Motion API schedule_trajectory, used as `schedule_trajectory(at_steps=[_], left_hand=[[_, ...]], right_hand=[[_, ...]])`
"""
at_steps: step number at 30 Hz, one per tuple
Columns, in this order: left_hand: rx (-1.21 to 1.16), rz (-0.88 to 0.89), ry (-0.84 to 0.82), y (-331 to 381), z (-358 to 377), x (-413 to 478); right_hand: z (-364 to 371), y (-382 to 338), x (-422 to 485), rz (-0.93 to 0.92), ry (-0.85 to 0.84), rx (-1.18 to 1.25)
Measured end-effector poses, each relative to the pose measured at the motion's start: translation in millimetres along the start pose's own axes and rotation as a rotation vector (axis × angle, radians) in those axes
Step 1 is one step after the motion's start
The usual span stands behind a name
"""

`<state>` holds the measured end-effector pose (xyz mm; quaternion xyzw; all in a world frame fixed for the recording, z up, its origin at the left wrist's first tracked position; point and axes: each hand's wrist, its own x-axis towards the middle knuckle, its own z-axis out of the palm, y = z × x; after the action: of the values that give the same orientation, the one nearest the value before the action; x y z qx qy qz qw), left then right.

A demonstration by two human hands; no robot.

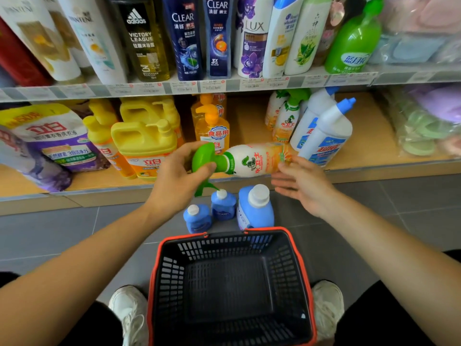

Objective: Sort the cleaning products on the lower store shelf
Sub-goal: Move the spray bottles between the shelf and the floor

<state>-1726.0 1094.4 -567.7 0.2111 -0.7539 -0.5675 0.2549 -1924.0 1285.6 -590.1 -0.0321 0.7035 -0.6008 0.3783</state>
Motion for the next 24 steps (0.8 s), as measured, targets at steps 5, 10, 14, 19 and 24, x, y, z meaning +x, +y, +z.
schedule_trajectory(at_steps=[5,10,14,19,24], left_hand=[[0.129,0.059,0.005,8,-15,14],[0.358,0.048,-0.137,-5,-14,12],[0.495,0.013,-0.255,-32,-2,7],[0.620,-0.025,-0.430,-77,20,10],[0.790,-0.106,-0.558,-119,39,10]], right_hand=[[8,29,11,-0.047,-0.058,-0.493],[13,50,29,-0.367,-0.136,-1.060],[15,64,42,-0.436,-0.172,-1.105],[14,64,55,-0.481,-0.144,-1.122],[13,65,64,-0.488,-0.142,-1.123]])
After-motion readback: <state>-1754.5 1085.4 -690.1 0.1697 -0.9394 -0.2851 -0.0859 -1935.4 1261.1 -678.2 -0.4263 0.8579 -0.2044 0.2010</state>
